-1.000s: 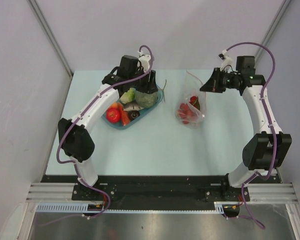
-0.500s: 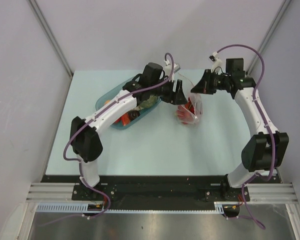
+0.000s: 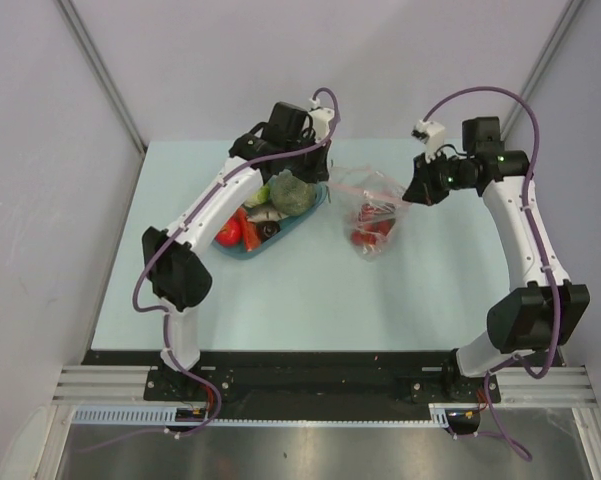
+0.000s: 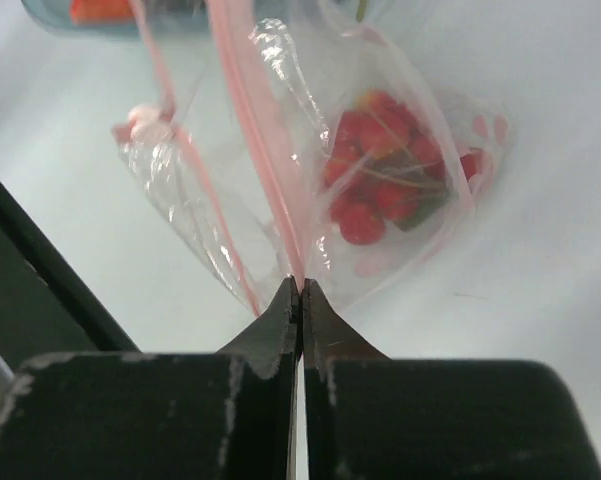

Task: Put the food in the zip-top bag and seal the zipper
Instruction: Open the zipper of the food storage bag at the center of the board.

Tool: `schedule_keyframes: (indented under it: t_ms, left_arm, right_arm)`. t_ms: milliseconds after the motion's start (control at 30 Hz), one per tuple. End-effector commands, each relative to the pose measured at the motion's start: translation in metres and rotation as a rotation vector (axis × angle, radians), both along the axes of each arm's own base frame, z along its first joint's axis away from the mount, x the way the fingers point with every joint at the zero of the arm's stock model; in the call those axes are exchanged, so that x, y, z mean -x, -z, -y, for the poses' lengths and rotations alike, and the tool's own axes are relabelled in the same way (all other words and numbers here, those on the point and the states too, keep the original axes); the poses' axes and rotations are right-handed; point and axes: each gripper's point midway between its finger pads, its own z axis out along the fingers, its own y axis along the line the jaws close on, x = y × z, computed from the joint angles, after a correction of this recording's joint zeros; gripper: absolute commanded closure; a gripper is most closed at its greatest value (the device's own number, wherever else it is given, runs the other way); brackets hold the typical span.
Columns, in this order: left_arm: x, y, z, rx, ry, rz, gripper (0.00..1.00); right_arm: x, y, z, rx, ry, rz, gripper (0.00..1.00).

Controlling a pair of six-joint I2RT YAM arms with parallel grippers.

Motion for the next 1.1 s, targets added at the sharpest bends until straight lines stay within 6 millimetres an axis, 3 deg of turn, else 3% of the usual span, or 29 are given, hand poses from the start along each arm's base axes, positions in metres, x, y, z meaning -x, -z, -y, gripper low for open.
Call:
schedule_keyframes:
  t_ms: [0, 33, 67, 233, 367, 500, 567, 733, 767, 900, 967, 1067]
  left_arm:
    - [-0.023, -0.005, -0.038, -0.143, -0.029, 0.086, 1.0]
    - [-0.027, -0.009, -0.039, -0.134, -0.042, 0.085, 1.0]
    - [-0.03, 0.003, -0.04, -0.132, -0.048, 0.043, 1.0]
    - [-0.012, 0.0, -0.004, -0.005, 0.084, -0.006, 0.95]
    - [-0.01, -0.014, 0.005, 0.045, 0.122, 0.037, 0.56]
    - [-0.018, -0.037, -0.014, 0.121, 0.104, 0.078, 0.37]
    - [-0.029, -0.05, -0.034, 0.168, 0.064, 0.108, 0.27]
    - [-0.057, -0.048, -0.055, 0.022, 0.082, 0.283, 0.23]
    - [-0.067, -0.032, -0.056, -0.031, 0.103, 0.3, 0.23]
    - [-0.094, -0.008, -0.056, -0.116, 0.127, 0.335, 0.23]
    - [-0.097, -0.011, -0.05, -0.079, 0.156, 0.362, 0.2]
    - [-0.061, -0.044, -0.023, 0.153, 0.342, 0.36, 0.11]
  right_arm:
    - [0.035, 0.018, 0.028, 0.309, -0.222, 0.125, 1.0]
    - [0.036, 0.025, 0.029, 0.323, -0.231, 0.127, 1.0]
    - [0.036, 0.027, 0.028, 0.329, -0.231, 0.142, 1.0]
    - [0.025, 0.026, -0.017, 0.204, -0.203, 0.118, 1.0]
    - [0.013, 0.026, -0.033, 0.163, -0.145, 0.112, 1.0]
    - [-0.001, 0.028, -0.023, 0.181, -0.071, 0.111, 1.0]
    - [-0.005, 0.026, -0.02, 0.177, -0.053, 0.113, 1.0]
    - [-0.009, 0.025, -0.017, 0.158, -0.022, 0.097, 1.0]
    - [-0.009, 0.025, -0.018, 0.156, -0.022, 0.096, 1.0]
    - [-0.01, 0.024, -0.017, 0.153, -0.018, 0.097, 1.0]
    - [-0.011, 0.023, -0.017, 0.157, -0.012, 0.097, 1.0]
    - [-0.013, 0.022, -0.014, 0.153, 0.01, 0.096, 1.0]
